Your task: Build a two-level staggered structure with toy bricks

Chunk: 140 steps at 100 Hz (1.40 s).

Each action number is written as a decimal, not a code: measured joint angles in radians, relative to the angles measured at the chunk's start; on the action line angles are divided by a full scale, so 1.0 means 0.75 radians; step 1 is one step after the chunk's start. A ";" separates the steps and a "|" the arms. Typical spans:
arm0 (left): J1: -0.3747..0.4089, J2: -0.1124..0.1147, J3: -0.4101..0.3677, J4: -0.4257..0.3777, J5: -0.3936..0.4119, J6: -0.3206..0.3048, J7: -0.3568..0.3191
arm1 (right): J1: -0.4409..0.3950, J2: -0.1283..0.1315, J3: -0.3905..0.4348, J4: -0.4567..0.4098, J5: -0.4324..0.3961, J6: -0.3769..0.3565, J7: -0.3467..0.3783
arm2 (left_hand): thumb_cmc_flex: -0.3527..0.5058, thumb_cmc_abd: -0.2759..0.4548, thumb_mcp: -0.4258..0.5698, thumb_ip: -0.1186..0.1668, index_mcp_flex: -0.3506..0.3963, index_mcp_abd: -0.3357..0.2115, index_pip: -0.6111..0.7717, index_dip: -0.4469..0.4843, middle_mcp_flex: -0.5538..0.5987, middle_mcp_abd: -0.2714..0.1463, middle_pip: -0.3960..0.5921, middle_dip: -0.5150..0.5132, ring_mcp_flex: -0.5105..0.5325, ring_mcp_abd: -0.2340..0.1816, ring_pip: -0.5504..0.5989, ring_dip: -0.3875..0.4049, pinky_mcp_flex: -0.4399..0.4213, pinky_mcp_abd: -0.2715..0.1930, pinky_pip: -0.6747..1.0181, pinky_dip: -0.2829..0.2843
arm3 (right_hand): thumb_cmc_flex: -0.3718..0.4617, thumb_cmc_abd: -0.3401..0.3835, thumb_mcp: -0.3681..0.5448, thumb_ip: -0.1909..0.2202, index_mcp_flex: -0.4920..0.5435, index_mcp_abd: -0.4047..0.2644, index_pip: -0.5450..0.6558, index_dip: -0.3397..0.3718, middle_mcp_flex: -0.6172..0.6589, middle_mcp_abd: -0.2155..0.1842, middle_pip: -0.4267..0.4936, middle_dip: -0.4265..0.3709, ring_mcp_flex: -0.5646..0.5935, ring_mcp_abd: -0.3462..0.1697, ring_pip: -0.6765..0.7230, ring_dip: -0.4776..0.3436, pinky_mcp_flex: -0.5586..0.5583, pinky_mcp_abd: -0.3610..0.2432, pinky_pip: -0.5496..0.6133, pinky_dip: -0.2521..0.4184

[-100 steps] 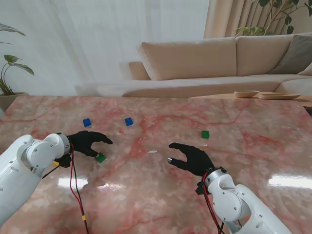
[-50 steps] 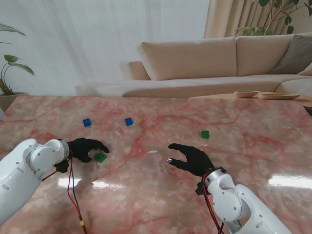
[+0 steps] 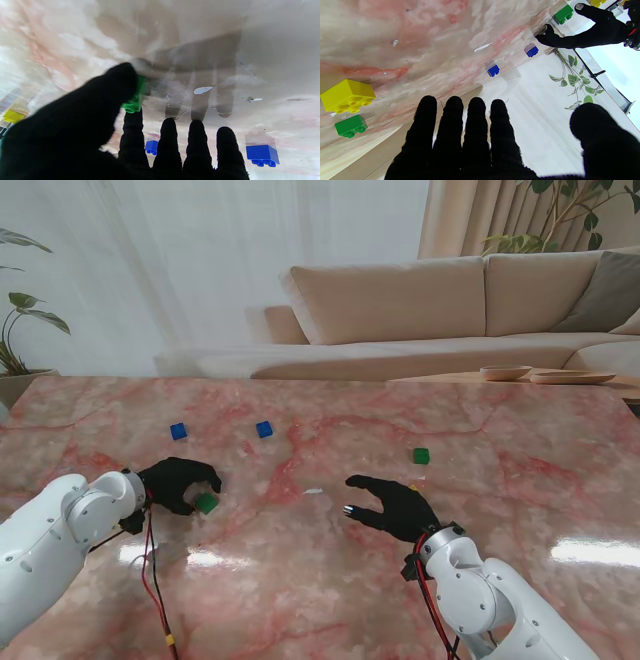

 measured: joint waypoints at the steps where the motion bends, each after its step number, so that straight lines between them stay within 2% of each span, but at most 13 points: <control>1: -0.001 -0.001 0.002 0.004 0.001 -0.001 0.007 | 0.000 0.000 0.000 0.000 0.000 0.000 0.000 | 0.000 0.000 0.000 0.000 0.000 -0.007 0.009 0.016 -0.004 0.000 0.000 0.000 -0.002 0.000 0.000 0.000 0.000 -0.001 0.000 0.000 | 0.000 0.000 0.000 0.000 0.000 0.000 0.000 0.000 0.000 0.000 0.000 0.000 0.000 0.000 0.000 0.000 0.000 0.000 0.000 0.000; 8: -0.006 -0.006 0.013 0.027 0.008 -0.006 0.050 | 0.000 0.000 0.000 -0.001 0.000 0.000 0.001 | 0.000 0.000 0.000 -0.004 0.000 -0.035 0.088 0.078 -0.005 0.000 0.000 0.009 -0.002 0.000 0.000 0.000 0.000 -0.002 0.000 0.000 | 0.000 0.000 0.000 0.000 0.000 0.000 0.000 0.000 0.000 0.000 0.000 0.000 0.000 0.000 0.000 0.000 0.000 0.000 0.000 0.000; 23: -0.012 -0.014 0.025 0.059 0.012 -0.021 0.105 | -0.003 0.002 0.003 -0.007 0.000 0.001 0.012 | -0.026 0.000 0.001 -0.009 0.003 -0.055 0.181 0.131 -0.005 0.004 0.000 0.015 -0.003 0.001 0.000 0.000 0.000 -0.003 0.001 0.001 | 0.000 0.000 0.000 0.000 0.000 0.000 0.000 0.000 0.000 0.000 0.000 0.000 0.000 0.000 0.000 0.000 0.000 0.000 0.000 0.000; 36: -0.018 -0.019 0.043 0.089 0.015 -0.035 0.182 | -0.004 0.003 0.003 -0.009 0.000 0.003 0.013 | -0.026 0.012 0.001 -0.009 0.145 -0.090 0.280 0.199 0.007 0.017 0.083 0.029 0.019 0.007 0.020 0.000 0.001 -0.003 0.053 0.016 | 0.000 0.000 0.000 0.000 0.000 0.000 0.000 0.000 0.000 0.000 0.000 0.000 0.000 0.000 0.000 0.000 0.001 0.000 0.000 0.000; 43: -0.017 -0.024 0.045 0.101 0.016 -0.039 0.204 | -0.004 0.003 0.003 -0.009 0.000 0.003 0.013 | -0.024 -0.003 -0.027 -0.069 0.191 -0.110 0.302 0.230 0.001 0.020 0.111 0.029 0.013 0.018 0.029 0.000 0.001 -0.003 0.083 0.016 | 0.000 0.000 0.000 0.000 0.000 0.000 0.000 0.000 0.000 0.000 0.000 0.000 0.000 0.000 0.000 0.000 0.001 0.000 0.000 0.000; 46: -0.016 -0.026 0.045 0.101 0.016 -0.040 0.205 | -0.004 0.003 0.003 -0.009 0.000 0.003 0.013 | -0.008 -0.004 -0.059 -0.096 0.208 -0.113 0.310 0.232 0.002 0.021 0.114 0.029 0.013 0.021 0.029 0.000 0.001 -0.003 0.100 0.016 | 0.000 0.000 0.000 0.000 0.000 0.000 0.000 0.000 0.000 0.000 0.000 0.000 0.000 0.000 0.000 0.000 0.001 0.000 0.000 0.000; 48: -0.016 -0.026 0.045 0.101 0.016 -0.041 0.207 | -0.004 0.003 0.003 -0.009 0.000 0.003 0.013 | -0.002 -0.005 -0.061 -0.097 0.210 -0.113 0.310 0.232 0.003 0.021 0.114 0.029 0.013 0.022 0.029 0.000 0.001 -0.003 0.102 0.016 | 0.000 0.000 0.000 0.000 0.000 0.000 0.000 0.000 0.000 0.000 0.000 0.000 0.000 0.000 0.000 0.000 0.001 0.000 0.000 0.000; 49: -0.015 -0.027 0.045 0.101 0.016 -0.042 0.208 | -0.004 0.003 0.003 -0.009 0.000 0.003 0.013 | 0.012 -0.006 -0.092 -0.112 0.225 -0.113 0.310 0.230 0.014 0.021 0.114 0.028 0.020 0.027 0.030 0.000 0.001 -0.003 0.116 0.017 | 0.000 0.000 0.000 0.000 0.000 0.000 0.000 0.000 0.000 0.000 0.000 0.000 0.000 0.000 0.000 0.000 0.001 0.000 0.000 0.000; 55: -0.012 -0.029 0.045 0.102 0.016 -0.045 0.230 | -0.004 0.003 0.003 -0.009 0.000 0.002 0.013 | 0.015 -0.006 -0.159 -0.126 0.254 -0.113 0.310 0.216 0.058 0.021 0.129 0.027 0.055 0.034 0.031 -0.016 0.002 -0.003 0.149 0.017 | 0.001 0.000 0.000 0.000 0.000 0.000 0.001 0.000 0.000 0.000 0.000 0.000 0.000 0.000 0.000 0.000 0.001 0.000 0.000 0.000; 82: 0.039 -0.040 0.029 0.052 0.012 -0.028 0.276 | -0.004 0.003 0.003 -0.009 0.001 0.003 0.013 | 0.013 -0.020 -0.264 -0.137 0.358 -0.088 0.292 0.075 0.164 0.029 0.127 0.020 0.119 0.043 0.031 -0.018 0.002 -0.003 0.252 0.004 | 0.002 0.000 0.014 0.000 0.000 0.000 0.001 0.000 0.000 -0.001 0.000 0.001 0.000 0.000 0.000 0.000 0.001 0.000 0.000 0.000; 88: 0.057 -0.040 0.030 0.018 0.013 -0.002 0.273 | -0.004 0.003 0.004 -0.009 0.001 0.004 0.014 | -0.014 -0.020 -0.306 -0.137 0.400 -0.071 0.290 0.037 0.197 0.032 0.128 0.021 0.126 0.043 0.048 -0.018 0.002 -0.003 0.253 0.003 | 0.002 0.000 0.014 0.000 0.000 0.000 0.001 0.000 0.000 -0.001 0.000 0.001 0.000 0.000 0.000 0.000 0.001 0.000 0.000 0.001; 116: 0.117 -0.057 0.104 -0.126 -0.025 0.228 0.290 | -0.007 0.003 0.006 -0.012 0.003 0.005 0.015 | -0.030 -0.018 -0.334 -0.137 0.437 -0.021 0.290 0.023 0.217 0.037 0.126 0.023 0.134 0.043 0.048 -0.018 0.002 0.009 0.253 -0.010 | 0.002 0.000 0.014 0.000 0.000 0.000 0.002 0.000 0.000 -0.001 0.000 0.001 0.000 0.000 0.000 0.000 0.002 0.000 0.000 0.001; 140: 0.144 -0.095 0.226 -0.176 -0.034 0.398 0.448 | -0.020 0.003 0.017 -0.020 0.005 0.006 0.016 | -0.030 -0.007 -0.350 -0.137 0.438 -0.003 0.312 0.048 0.271 0.039 0.130 0.028 0.194 0.043 0.064 -0.004 0.002 0.024 0.265 -0.011 | 0.003 0.000 0.014 0.000 0.000 -0.001 0.002 0.000 0.000 -0.001 0.000 0.001 0.000 0.000 0.000 0.000 0.002 0.000 0.000 0.001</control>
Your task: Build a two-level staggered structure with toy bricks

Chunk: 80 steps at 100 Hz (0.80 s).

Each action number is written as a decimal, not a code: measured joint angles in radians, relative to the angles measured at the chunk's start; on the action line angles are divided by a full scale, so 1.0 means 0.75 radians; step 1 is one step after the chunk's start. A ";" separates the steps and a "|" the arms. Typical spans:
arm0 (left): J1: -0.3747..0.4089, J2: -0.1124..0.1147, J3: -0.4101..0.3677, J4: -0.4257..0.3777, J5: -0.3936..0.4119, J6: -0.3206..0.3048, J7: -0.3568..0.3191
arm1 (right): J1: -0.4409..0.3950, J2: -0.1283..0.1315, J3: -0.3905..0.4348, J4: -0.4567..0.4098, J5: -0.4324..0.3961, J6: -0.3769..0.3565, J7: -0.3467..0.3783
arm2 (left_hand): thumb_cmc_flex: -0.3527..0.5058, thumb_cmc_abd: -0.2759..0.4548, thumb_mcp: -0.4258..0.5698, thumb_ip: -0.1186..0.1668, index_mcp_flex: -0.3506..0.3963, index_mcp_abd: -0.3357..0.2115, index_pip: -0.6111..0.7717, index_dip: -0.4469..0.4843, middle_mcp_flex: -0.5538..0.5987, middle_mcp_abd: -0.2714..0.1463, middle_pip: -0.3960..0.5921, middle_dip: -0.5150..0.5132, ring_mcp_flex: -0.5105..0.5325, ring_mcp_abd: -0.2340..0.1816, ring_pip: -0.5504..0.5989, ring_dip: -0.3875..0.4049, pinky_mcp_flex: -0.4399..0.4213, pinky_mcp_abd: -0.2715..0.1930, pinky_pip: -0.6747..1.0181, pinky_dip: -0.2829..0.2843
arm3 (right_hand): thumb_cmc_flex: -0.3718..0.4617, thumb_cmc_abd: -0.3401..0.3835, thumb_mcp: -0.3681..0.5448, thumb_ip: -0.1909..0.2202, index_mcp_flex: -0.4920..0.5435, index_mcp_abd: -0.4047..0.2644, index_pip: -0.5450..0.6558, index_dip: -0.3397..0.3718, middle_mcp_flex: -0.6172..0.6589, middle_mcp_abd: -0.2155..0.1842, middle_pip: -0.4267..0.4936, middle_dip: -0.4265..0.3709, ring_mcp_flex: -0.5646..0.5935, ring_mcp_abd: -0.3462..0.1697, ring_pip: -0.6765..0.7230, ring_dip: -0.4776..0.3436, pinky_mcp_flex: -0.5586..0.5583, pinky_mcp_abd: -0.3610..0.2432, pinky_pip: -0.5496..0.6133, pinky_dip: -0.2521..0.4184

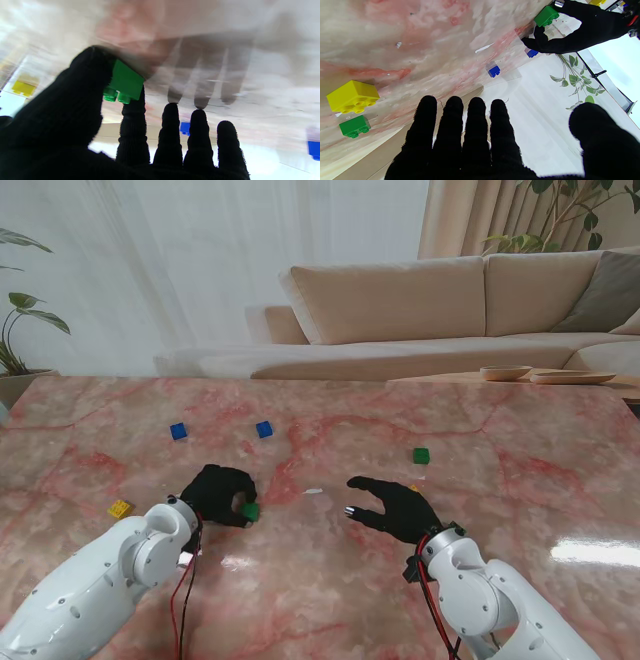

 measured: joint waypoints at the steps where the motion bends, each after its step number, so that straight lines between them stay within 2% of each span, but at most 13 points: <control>1: 0.000 -0.001 0.004 -0.002 -0.001 0.002 0.001 | -0.001 0.000 0.000 0.000 0.000 0.000 0.000 | 0.000 0.000 0.000 0.000 0.000 0.000 0.000 0.000 0.000 0.000 0.000 0.000 0.000 0.000 0.000 0.000 0.000 0.000 0.000 0.000 | 0.000 0.000 0.000 0.000 0.000 0.000 0.000 0.000 0.000 0.000 0.000 0.000 0.000 0.000 0.000 0.000 0.000 0.000 0.000 0.000; 26: 0.000 -0.038 0.118 -0.032 -0.021 0.082 0.082 | -0.015 0.000 0.013 -0.007 0.005 -0.001 0.003 | 0.000 0.000 -0.014 0.000 0.000 0.003 0.016 -0.006 0.014 0.002 0.000 0.013 0.000 0.000 0.000 0.002 -0.001 0.001 0.001 0.000 | 0.000 0.000 0.000 0.000 0.000 0.000 0.000 0.000 0.000 0.000 0.000 0.000 0.000 0.000 0.000 0.000 0.000 0.000 0.000 0.000; 41: -0.001 -0.052 0.169 -0.041 -0.023 0.100 0.118 | -0.024 0.000 0.020 -0.010 0.005 -0.001 0.001 | 0.000 0.000 -0.014 0.000 0.000 0.004 0.016 0.001 0.020 0.002 0.000 0.015 0.000 0.000 0.000 0.013 -0.001 0.007 0.001 0.000 | 0.000 0.000 0.000 0.000 0.000 0.000 0.000 0.000 0.000 0.000 0.000 0.000 0.000 0.000 0.000 0.000 0.000 0.000 0.000 0.000; 57: -0.016 -0.064 0.218 -0.042 -0.032 0.124 0.137 | -0.031 0.000 0.025 -0.011 0.005 -0.002 -0.001 | 0.000 0.001 -0.014 0.001 0.000 0.007 0.016 0.006 0.026 0.002 0.000 0.027 0.000 0.000 0.000 0.018 -0.001 0.008 0.001 0.000 | 0.000 0.000 0.000 0.000 0.000 0.000 0.000 0.000 0.000 0.000 0.000 0.000 0.000 0.000 0.000 0.000 0.000 0.000 0.000 0.000; 69: -0.033 -0.074 0.257 -0.039 -0.042 0.168 0.152 | -0.037 0.000 0.030 -0.012 0.007 -0.003 -0.001 | -0.016 0.015 -0.070 0.009 0.000 0.016 0.042 0.050 0.026 0.011 0.000 0.029 0.000 0.005 0.000 0.019 -0.001 0.011 0.001 0.000 | 0.000 0.000 0.000 0.000 0.000 0.000 0.000 0.000 0.000 0.000 0.000 0.000 0.000 0.000 0.000 0.000 0.000 0.000 0.000 0.000; 80: -0.051 -0.083 0.284 -0.027 -0.045 0.170 0.160 | -0.040 0.000 0.032 -0.012 0.008 -0.004 -0.001 | -0.016 0.015 -0.070 0.009 0.000 0.019 0.047 0.052 0.026 0.012 0.000 0.029 0.000 0.006 0.000 0.020 -0.001 0.011 0.001 0.000 | 0.000 0.000 0.000 0.000 0.000 0.000 0.000 0.000 0.000 0.000 0.000 0.000 0.000 0.000 0.000 0.000 0.000 0.000 0.000 0.000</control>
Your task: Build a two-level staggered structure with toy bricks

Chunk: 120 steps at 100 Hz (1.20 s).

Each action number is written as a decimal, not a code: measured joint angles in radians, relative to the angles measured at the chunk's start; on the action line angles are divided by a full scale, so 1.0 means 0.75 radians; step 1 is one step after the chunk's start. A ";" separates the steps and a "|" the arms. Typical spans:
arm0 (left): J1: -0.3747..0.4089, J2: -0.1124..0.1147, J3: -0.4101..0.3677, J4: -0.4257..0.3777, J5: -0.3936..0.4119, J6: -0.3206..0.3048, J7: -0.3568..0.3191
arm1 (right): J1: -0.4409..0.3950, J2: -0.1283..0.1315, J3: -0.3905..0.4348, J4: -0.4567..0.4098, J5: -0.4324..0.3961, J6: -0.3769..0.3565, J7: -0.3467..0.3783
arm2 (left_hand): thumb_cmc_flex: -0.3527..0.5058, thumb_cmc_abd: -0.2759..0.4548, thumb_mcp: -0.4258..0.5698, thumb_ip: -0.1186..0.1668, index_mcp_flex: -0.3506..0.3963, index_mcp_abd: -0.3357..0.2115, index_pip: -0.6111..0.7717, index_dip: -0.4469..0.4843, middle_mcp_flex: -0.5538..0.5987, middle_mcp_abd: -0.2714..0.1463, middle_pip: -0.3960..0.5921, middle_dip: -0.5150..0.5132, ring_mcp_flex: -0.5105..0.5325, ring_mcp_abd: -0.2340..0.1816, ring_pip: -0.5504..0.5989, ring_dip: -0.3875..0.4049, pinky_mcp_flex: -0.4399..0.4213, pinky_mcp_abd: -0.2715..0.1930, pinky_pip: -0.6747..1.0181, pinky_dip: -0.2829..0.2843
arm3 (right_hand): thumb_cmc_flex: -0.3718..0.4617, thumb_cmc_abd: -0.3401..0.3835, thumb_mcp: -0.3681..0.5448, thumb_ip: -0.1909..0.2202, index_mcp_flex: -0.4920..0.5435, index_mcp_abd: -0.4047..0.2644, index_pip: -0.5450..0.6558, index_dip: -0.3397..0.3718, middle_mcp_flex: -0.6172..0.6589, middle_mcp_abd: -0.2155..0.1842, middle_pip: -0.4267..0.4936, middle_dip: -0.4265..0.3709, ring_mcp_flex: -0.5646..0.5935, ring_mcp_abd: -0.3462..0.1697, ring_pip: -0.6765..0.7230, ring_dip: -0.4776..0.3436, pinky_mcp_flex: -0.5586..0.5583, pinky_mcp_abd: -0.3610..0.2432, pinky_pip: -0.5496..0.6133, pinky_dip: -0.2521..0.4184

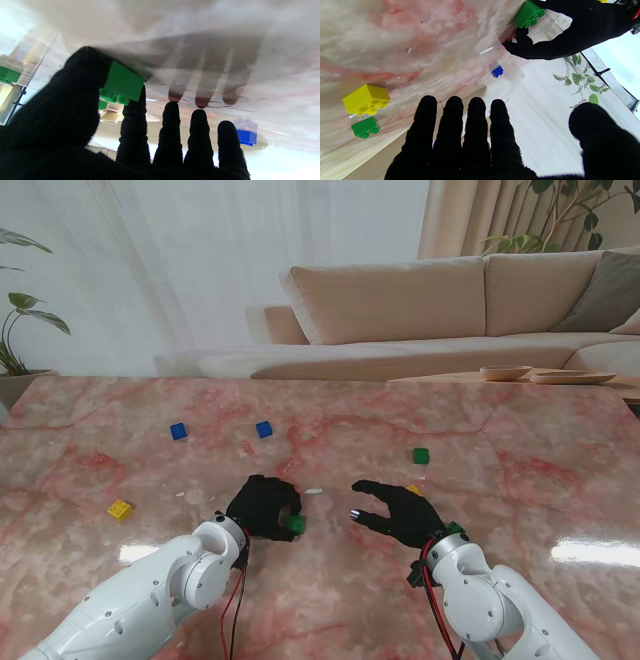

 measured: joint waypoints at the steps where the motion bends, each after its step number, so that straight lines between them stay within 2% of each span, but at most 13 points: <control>1: -0.002 -0.001 0.002 0.001 -0.001 0.000 0.000 | 0.000 0.000 0.000 0.000 0.000 0.000 0.000 | 0.000 0.000 0.000 0.000 0.000 0.000 0.000 0.000 0.000 0.000 0.000 0.000 0.000 0.000 0.000 0.000 0.000 0.000 0.000 0.000 | 0.000 0.000 0.000 0.000 0.000 0.000 0.000 0.000 0.000 0.000 0.000 0.000 0.000 0.000 0.000 0.000 0.000 0.000 0.000 0.000; 8: -0.010 -0.006 0.012 0.008 -0.006 0.000 0.002 | -0.003 0.000 0.004 -0.001 0.000 -0.001 0.000 | -0.031 0.014 0.000 0.016 0.000 0.010 0.006 0.031 -0.003 0.003 0.000 0.000 0.000 0.001 0.000 0.000 0.000 0.001 -0.001 0.000 | 0.000 0.000 0.000 0.000 0.000 0.000 0.000 0.000 0.000 0.000 0.000 0.000 0.000 0.000 0.000 0.000 0.000 0.000 0.000 0.000; 26: -0.022 -0.011 0.030 0.019 -0.002 0.000 0.008 | -0.011 0.000 0.014 -0.006 0.000 -0.002 0.002 | -0.101 0.058 0.000 0.021 0.000 0.052 0.024 0.104 -0.011 0.005 -0.001 0.001 0.000 0.002 0.000 0.006 0.000 0.002 -0.047 0.000 | 0.000 0.000 0.000 0.000 0.000 0.000 0.000 0.000 0.001 0.000 0.000 0.000 0.000 0.000 0.000 0.000 0.000 0.000 0.000 0.000; 30: -0.023 -0.011 0.031 0.020 0.000 0.000 0.007 | -0.012 0.000 0.015 -0.008 0.000 -0.002 0.003 | -0.123 0.076 0.002 0.038 -0.001 0.053 0.024 0.105 -0.011 0.005 -0.001 0.001 0.000 0.002 0.000 0.007 0.000 0.002 -0.050 0.000 | 0.000 0.000 0.000 0.000 0.000 0.000 0.000 0.000 0.001 0.000 0.000 0.001 0.000 0.000 0.000 0.000 0.000 0.000 0.000 0.000; 31: -0.023 -0.011 0.031 0.020 0.001 0.000 0.007 | -0.012 0.000 0.015 -0.008 0.000 -0.002 0.004 | -0.133 0.085 0.003 0.058 -0.001 0.054 0.024 0.107 -0.012 0.005 -0.001 0.001 0.000 0.002 0.000 0.007 0.000 0.002 -0.051 0.000 | 0.000 0.000 0.000 0.000 0.000 0.000 0.000 0.000 0.001 0.000 0.000 0.001 0.000 0.000 0.000 0.000 0.000 0.000 0.000 0.000; 36: -0.023 -0.011 0.031 0.020 0.005 -0.001 0.005 | -0.013 0.001 0.015 -0.009 -0.001 -0.001 0.005 | -0.144 0.085 0.021 0.093 -0.004 0.059 0.021 0.124 -0.012 0.005 -0.005 0.001 -0.001 0.002 0.000 0.007 0.000 0.002 -0.061 0.002 | 0.000 0.000 0.000 0.000 0.000 0.000 0.000 0.000 0.001 0.000 0.000 0.002 0.000 0.000 0.000 0.000 0.000 0.000 0.000 0.000; 42: -0.024 -0.011 0.031 0.020 0.011 -0.004 0.003 | -0.014 0.001 0.015 -0.010 -0.001 -0.001 0.006 | -0.153 0.085 0.032 0.106 -0.006 0.067 0.019 0.137 -0.012 0.005 -0.011 0.001 -0.003 0.002 0.000 0.007 0.000 0.002 -0.065 0.010 | 0.000 0.000 0.000 0.000 0.000 0.000 0.000 0.000 0.001 0.000 0.000 0.012 0.000 0.000 0.000 0.000 0.000 0.000 0.000 0.000; 60: -0.025 -0.007 0.031 0.020 0.025 -0.022 -0.005 | -0.015 0.002 0.015 -0.010 -0.001 -0.001 0.010 | -0.142 0.101 0.044 0.108 -0.086 0.092 0.003 0.151 -0.029 0.006 -0.019 0.001 -0.005 0.002 -0.015 0.007 -0.001 0.002 -0.083 0.010 | 0.000 0.000 0.000 0.000 0.000 0.000 0.000 0.000 0.001 0.000 0.000 0.013 0.000 0.000 0.000 0.000 0.000 0.000 0.000 0.000; 80: -0.017 -0.005 0.022 0.017 0.029 -0.032 -0.007 | -0.016 0.002 0.016 -0.011 -0.002 -0.001 0.010 | -0.141 0.102 0.049 0.109 -0.203 0.135 -0.145 0.129 -0.064 0.006 -0.019 0.001 -0.018 0.002 -0.016 0.007 -0.001 0.002 -0.118 0.011 | 0.000 0.000 0.000 0.000 0.000 0.000 0.000 0.000 0.001 0.000 0.000 0.013 0.000 0.000 0.000 0.000 0.001 0.000 0.000 0.000; 92: 0.001 -0.003 0.002 0.001 0.036 -0.038 -0.017 | -0.016 0.002 0.016 -0.012 -0.004 -0.001 0.008 | -0.142 0.102 0.049 0.109 -0.246 0.202 -0.314 -0.004 -0.083 0.005 -0.022 0.001 -0.019 0.002 -0.030 0.007 -0.001 0.002 -0.137 0.015 | 0.000 0.000 0.000 0.000 0.000 0.000 0.000 0.000 0.001 0.000 0.000 0.013 0.000 0.000 0.000 0.000 0.001 0.000 0.000 0.001; 98: 0.021 -0.003 -0.024 -0.013 0.037 -0.044 -0.023 | -0.016 0.002 0.016 -0.012 -0.004 -0.001 0.006 | -0.188 0.096 0.043 0.118 -0.258 0.219 -0.364 -0.042 -0.083 0.005 -0.022 0.001 -0.019 0.002 -0.031 0.007 -0.001 0.002 -0.164 0.028 | 0.000 0.000 0.000 0.000 0.000 0.000 0.000 0.000 0.001 0.000 0.000 0.013 0.000 0.000 0.000 0.000 0.001 0.000 0.000 0.001; 108: 0.078 -0.002 -0.104 -0.068 0.045 -0.052 -0.032 | -0.016 0.002 0.016 -0.012 -0.005 0.000 0.003 | -0.209 0.096 0.004 0.119 -0.258 0.247 -0.459 -0.140 -0.083 0.005 -0.022 0.001 -0.019 0.002 -0.031 0.007 -0.002 0.002 -0.169 0.048 | 0.000 0.000 0.000 0.000 0.000 0.000 0.000 0.000 0.001 0.000 0.000 0.013 0.000 0.000 0.000 0.000 0.001 0.000 0.000 0.001; 120: 0.174 0.004 -0.237 -0.190 0.068 -0.058 -0.071 | -0.014 0.002 0.013 -0.011 -0.006 0.000 0.001 | -0.209 0.099 -0.018 0.121 -0.258 0.257 -0.547 -0.246 -0.098 0.004 -0.048 0.000 -0.019 0.002 -0.036 0.007 -0.002 0.002 -0.178 0.077 | 0.000 0.000 0.000 0.000 0.000 0.000 0.001 0.000 0.001 0.000 0.000 0.013 0.000 0.000 0.000 0.000 0.001 0.000 0.000 0.001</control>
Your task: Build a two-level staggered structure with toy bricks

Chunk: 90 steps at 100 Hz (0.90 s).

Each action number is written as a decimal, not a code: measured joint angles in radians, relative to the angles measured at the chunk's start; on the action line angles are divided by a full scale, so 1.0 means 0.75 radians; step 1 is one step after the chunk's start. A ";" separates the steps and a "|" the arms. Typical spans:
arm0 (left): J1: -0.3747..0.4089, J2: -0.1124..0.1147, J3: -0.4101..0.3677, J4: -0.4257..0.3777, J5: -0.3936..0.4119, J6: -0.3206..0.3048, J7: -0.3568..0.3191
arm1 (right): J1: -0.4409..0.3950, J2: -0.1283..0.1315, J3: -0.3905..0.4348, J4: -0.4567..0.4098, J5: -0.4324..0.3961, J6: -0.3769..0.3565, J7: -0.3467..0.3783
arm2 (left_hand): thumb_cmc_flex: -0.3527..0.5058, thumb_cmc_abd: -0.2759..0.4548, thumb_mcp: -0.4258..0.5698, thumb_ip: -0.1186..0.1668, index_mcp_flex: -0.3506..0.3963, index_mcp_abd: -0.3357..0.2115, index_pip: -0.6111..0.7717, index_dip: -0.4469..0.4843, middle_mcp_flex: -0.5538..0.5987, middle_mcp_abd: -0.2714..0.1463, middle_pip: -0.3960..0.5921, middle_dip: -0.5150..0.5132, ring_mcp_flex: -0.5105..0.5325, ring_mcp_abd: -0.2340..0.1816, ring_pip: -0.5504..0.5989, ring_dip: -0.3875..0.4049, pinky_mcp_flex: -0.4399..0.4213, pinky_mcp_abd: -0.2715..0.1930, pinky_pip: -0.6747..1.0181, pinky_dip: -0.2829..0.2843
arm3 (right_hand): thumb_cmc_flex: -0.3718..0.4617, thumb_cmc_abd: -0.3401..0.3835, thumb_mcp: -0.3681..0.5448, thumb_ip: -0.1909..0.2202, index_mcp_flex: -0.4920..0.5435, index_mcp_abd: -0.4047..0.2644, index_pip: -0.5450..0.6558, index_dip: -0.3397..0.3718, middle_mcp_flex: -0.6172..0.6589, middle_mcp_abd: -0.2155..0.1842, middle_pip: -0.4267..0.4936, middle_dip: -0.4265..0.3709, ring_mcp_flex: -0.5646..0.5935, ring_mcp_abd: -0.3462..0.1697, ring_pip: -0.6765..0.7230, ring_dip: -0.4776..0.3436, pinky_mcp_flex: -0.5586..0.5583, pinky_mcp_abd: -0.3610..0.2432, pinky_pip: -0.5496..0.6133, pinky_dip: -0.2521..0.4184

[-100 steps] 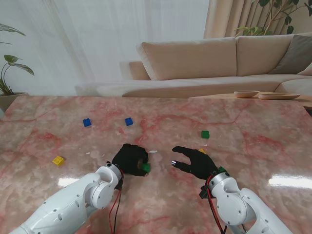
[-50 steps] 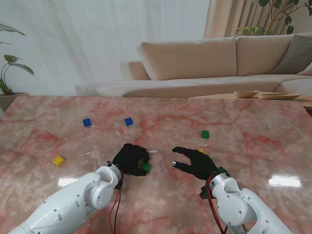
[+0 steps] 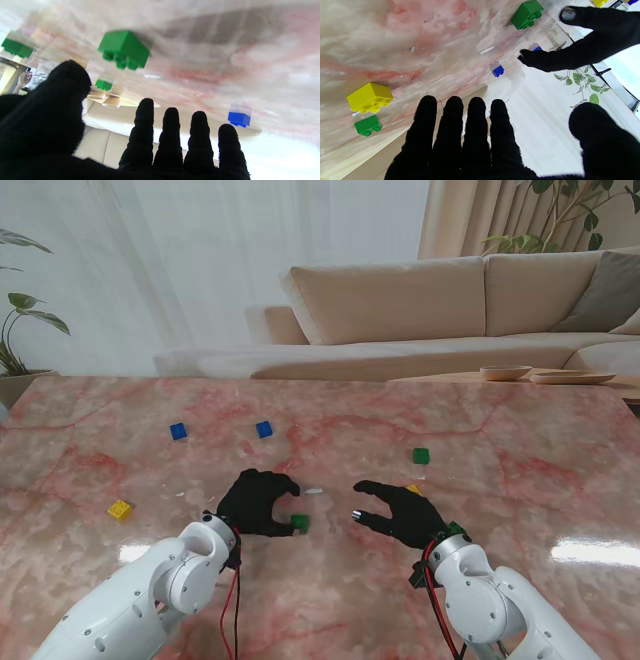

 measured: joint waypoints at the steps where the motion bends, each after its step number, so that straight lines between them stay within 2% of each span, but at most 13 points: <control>1: 0.008 0.001 -0.012 -0.012 0.002 -0.001 -0.009 | 0.000 0.000 0.000 0.000 0.000 0.000 0.000 | 0.000 0.001 -0.017 0.000 0.000 0.006 -0.034 -0.039 0.000 0.000 0.000 0.000 0.000 0.000 -0.009 0.000 0.000 0.000 0.000 0.001 | 0.000 0.000 0.000 0.000 0.000 0.000 0.000 0.000 0.000 0.000 0.000 0.000 0.000 0.000 0.000 0.000 0.000 0.000 0.000 0.000; 15: 0.109 0.015 -0.194 -0.165 0.007 -0.058 -0.195 | 0.009 0.000 -0.006 0.005 0.000 -0.001 -0.003 | 0.000 0.004 -0.048 0.000 0.005 0.022 -0.257 -0.260 -0.078 -0.001 -0.038 -0.037 -0.059 0.000 -0.059 -0.011 0.000 0.000 -0.003 0.001 | 0.000 0.000 0.000 0.000 0.000 0.000 0.000 0.000 0.000 0.000 0.000 0.000 0.000 0.000 0.000 0.000 0.000 0.000 0.000 0.000; 26: 0.167 0.032 -0.316 -0.240 -0.002 -0.107 -0.274 | 0.017 0.000 -0.014 0.008 0.000 -0.001 -0.004 | 0.001 0.006 -0.069 0.003 0.001 0.024 -0.339 -0.337 -0.119 -0.002 -0.072 -0.057 -0.063 0.000 -0.063 -0.013 -0.009 0.000 -0.020 0.001 | 0.000 0.000 0.000 0.000 0.000 0.000 0.000 0.000 0.000 0.000 0.000 0.000 0.000 0.000 0.000 0.000 0.000 0.000 0.000 0.000; 42: 0.214 0.054 -0.470 -0.288 0.051 -0.170 -0.370 | 0.035 0.000 -0.034 0.017 0.002 0.000 -0.005 | 0.006 0.020 -0.068 0.003 0.001 0.024 -0.366 -0.360 -0.134 -0.003 -0.090 -0.070 -0.064 0.000 -0.078 -0.025 -0.010 -0.004 -0.049 0.001 | 0.000 0.000 0.000 0.000 0.000 0.000 0.000 0.000 0.000 0.000 0.000 0.000 0.000 0.000 0.000 0.000 0.000 0.000 0.000 0.000; 54: 0.241 0.068 -0.569 -0.309 0.051 -0.199 -0.431 | 0.049 0.000 -0.048 0.019 0.002 0.004 -0.005 | 0.006 0.020 -0.068 0.003 0.001 0.024 -0.366 -0.372 -0.134 -0.003 -0.090 -0.079 -0.064 0.000 -0.094 -0.034 -0.010 -0.024 -0.072 -0.011 | 0.000 0.000 0.000 0.000 0.000 0.000 0.000 0.000 0.000 0.000 0.000 0.000 0.000 0.000 0.000 0.000 0.000 0.000 0.000 0.000; 65: 0.279 0.075 -0.672 -0.329 0.038 -0.278 -0.488 | 0.060 0.000 -0.059 0.020 0.002 0.010 -0.006 | 0.006 0.020 -0.068 0.003 0.000 0.024 -0.366 -0.373 -0.134 -0.003 -0.090 -0.085 -0.064 0.000 -0.094 -0.045 -0.010 -0.039 -0.094 -0.031 | 0.000 0.000 0.000 0.000 0.000 0.000 0.000 0.000 0.000 0.000 0.000 0.000 0.000 0.000 0.000 0.000 0.000 0.000 0.000 0.000; 90: 0.352 0.109 -0.880 -0.369 0.048 -0.413 -0.704 | 0.083 -0.001 -0.083 0.033 0.002 0.018 -0.006 | 0.006 0.020 -0.068 0.003 0.001 0.024 -0.367 -0.375 -0.167 -0.009 -0.102 -0.121 -0.096 -0.002 -0.125 -0.083 -0.010 -0.044 -0.123 -0.056 | 0.000 0.000 0.000 0.000 0.000 0.000 0.000 0.000 0.000 0.000 0.000 0.000 0.000 0.000 0.000 0.000 0.000 0.000 0.000 0.000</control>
